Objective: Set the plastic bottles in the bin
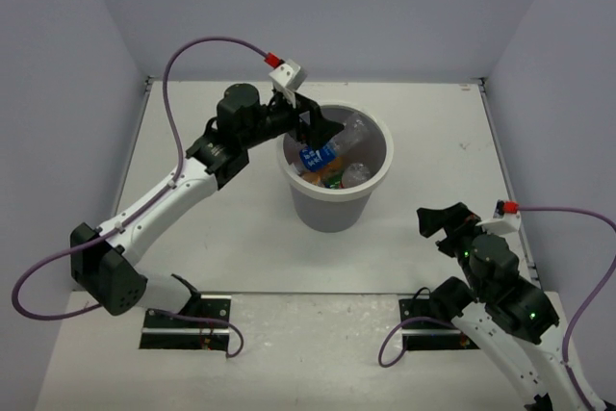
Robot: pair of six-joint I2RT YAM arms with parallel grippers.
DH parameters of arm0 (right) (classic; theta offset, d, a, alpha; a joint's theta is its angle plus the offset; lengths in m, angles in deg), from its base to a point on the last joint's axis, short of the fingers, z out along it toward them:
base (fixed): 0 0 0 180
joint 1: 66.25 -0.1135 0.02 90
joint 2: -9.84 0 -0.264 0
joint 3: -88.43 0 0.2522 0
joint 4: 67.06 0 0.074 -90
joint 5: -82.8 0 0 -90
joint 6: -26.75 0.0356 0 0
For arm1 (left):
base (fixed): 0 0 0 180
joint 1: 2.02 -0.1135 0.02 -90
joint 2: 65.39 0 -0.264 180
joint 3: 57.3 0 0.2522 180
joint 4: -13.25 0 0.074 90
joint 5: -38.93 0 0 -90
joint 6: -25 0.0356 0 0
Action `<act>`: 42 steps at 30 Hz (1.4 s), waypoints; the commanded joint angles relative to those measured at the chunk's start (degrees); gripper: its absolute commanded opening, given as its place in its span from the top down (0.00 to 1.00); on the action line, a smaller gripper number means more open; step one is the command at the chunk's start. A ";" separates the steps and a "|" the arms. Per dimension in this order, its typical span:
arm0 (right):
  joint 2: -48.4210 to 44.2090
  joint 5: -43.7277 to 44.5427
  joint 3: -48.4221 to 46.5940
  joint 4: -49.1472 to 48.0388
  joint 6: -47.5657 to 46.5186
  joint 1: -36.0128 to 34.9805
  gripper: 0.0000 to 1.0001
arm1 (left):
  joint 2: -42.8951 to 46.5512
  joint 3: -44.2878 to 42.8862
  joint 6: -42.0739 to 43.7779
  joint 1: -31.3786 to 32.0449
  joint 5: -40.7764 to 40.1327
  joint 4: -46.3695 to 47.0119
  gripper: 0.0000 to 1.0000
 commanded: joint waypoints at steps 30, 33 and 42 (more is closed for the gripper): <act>0.21 4.93 -0.95 1.09 2.88 0.05 0.01 | 37.96 34.81 -19.51 -15.31 -44.54 -15.07 0.00; 0.37 6.10 -0.64 1.22 4.04 -0.02 0.01 | 42.56 41.21 -20.50 -15.31 -45.95 -15.53 0.00; -1.12 7.52 0.24 2.01 5.71 -0.02 0.01 | 47.60 43.49 -20.37 -15.31 -46.64 -16.54 0.00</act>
